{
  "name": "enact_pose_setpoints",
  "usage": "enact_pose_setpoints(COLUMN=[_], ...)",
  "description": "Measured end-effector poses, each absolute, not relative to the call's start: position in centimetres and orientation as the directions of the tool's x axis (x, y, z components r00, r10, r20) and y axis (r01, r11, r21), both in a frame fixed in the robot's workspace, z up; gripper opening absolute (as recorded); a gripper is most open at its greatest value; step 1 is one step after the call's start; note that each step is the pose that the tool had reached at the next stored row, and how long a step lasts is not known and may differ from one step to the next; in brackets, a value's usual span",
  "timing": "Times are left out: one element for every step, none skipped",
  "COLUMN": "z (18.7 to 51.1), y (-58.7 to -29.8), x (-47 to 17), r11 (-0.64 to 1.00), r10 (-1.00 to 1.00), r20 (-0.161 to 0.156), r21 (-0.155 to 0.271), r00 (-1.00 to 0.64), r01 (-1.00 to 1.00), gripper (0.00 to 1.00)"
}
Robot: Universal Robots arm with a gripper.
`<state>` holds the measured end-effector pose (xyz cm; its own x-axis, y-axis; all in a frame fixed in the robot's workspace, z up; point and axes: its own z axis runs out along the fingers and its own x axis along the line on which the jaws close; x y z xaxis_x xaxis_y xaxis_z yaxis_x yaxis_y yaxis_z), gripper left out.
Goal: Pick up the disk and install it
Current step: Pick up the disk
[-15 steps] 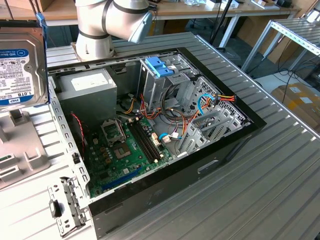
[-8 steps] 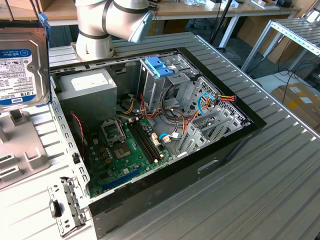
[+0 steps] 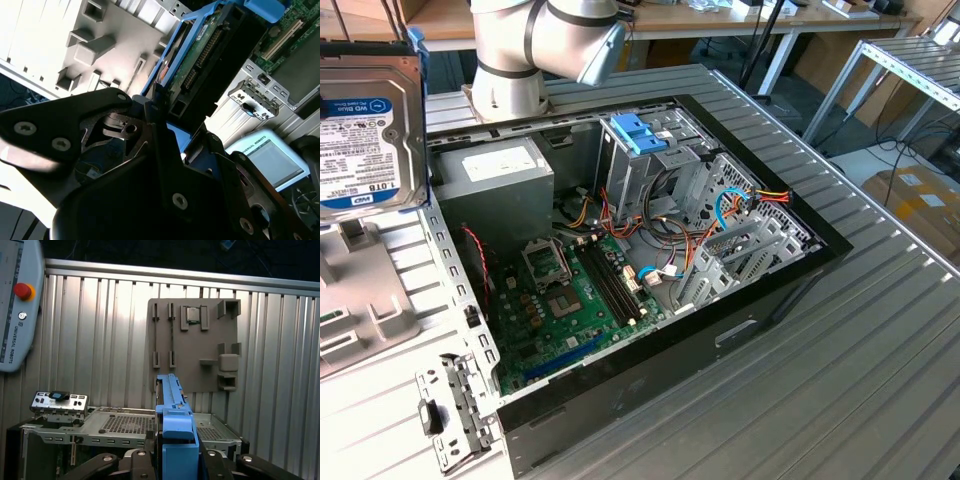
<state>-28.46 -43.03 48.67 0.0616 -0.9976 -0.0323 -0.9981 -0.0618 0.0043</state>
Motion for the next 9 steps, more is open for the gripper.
enact_pose_setpoints(z=[48.66, 48.65, 48.64, 48.64, 48.62, 48.61, 48.61, 48.6, 48.59], y=[-43.03, -43.04, -43.04, -43.05, -43.07, -43.08, -43.09, -43.11, -43.13], x=[-28.41, -28.34, -28.3, -28.24, -28.2, -28.17, -28.12, -28.09, -28.05], r11=[-0.062, -0.062, -0.062, -0.062, -0.062, -0.062, -0.062, -0.062, -0.062], r10=[-0.998, -0.998, -0.998, -0.998, -0.998, -0.998, -0.998, -0.998, -0.998], r20=[-0.032, -0.032, -0.032, -0.032, -0.032, -0.032, -0.032, -0.032, -0.032], r21=[0.004, 0.004, 0.004, 0.004, 0.004, 0.004, 0.004, 0.004, 0.004], r00=[0.062, 0.062, 0.062, 0.062, 0.062, 0.062, 0.062, 0.062, 0.062], r01=[-0.998, -0.998, -0.998, -0.998, -0.998, -0.998, -0.998, -0.998, -0.998], gripper=[0.37, 0.37, 0.37, 0.37, 0.37, 0.37, 0.37, 0.37, 0.37])
